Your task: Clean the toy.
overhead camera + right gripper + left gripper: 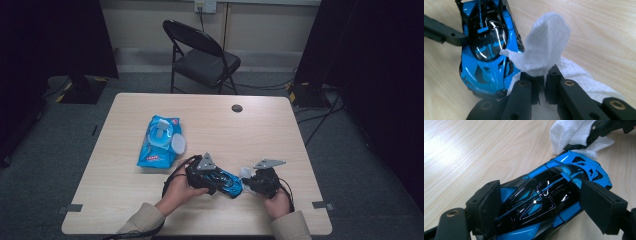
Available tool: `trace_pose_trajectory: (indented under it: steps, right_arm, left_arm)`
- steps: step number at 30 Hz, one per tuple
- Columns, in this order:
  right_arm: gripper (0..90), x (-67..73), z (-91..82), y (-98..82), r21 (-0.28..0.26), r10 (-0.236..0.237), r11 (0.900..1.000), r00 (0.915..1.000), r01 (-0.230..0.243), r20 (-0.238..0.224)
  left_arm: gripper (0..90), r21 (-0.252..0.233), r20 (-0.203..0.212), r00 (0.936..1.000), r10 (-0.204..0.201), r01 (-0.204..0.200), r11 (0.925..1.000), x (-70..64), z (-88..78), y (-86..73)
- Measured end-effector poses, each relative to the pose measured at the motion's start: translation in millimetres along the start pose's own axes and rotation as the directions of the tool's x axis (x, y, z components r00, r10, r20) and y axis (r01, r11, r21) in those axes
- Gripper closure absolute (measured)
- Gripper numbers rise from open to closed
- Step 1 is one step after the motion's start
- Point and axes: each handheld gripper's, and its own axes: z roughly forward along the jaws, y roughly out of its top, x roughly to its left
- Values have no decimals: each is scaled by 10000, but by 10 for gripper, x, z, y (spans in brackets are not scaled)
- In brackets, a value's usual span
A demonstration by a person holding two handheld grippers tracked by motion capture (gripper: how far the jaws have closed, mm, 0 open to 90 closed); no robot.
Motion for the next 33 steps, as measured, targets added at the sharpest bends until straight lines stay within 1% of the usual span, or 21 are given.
trace_pose_trajectory:
  steps: [9,11,14,18,24,26,29,31,33]
  right_arm:
    - [847,60,-81,-71,195,-235,9995,9995,239,-204]
    - [848,77,-97,-95,204,-157,9997,9992,164,-365]
    - [847,133,-121,-125,295,-186,9994,9985,202,-524]
    - [847,205,-148,-157,356,-351,9987,9980,370,-521]
    - [846,254,-178,-195,407,-259,9988,9975,286,-659]
    - [847,279,-183,-205,430,-281,9986,9967,315,-768]
    - [847,330,-186,-217,465,-289,9984,9964,327,-800]
    - [847,358,-184,-227,460,-257,9985,9955,300,-913]
    - [847,391,-174,-232,460,-253,9985,9934,306,-1120]
  left_arm:
    - [177,107,-32,10000,-7,7,9999,7,-11,-1]
    - [177,127,-62,10000,-16,16,9999,18,-17,-2]
    - [177,107,-77,10000,-44,44,9999,27,-22,-8]
    - [177,112,-73,10000,-23,24,9999,27,-23,-9]
    - [178,97,-99,9999,-24,25,9999,20,-24,-12]
    - [178,89,-104,9999,-25,26,10000,17,-22,-10]
    - [178,83,-98,9999,-26,26,10000,18,-22,-11]
    - [178,81,-108,9999,-22,23,10000,15,-21,-11]
    - [179,83,-88,10000,3,-2,10000,7,-20,-9]
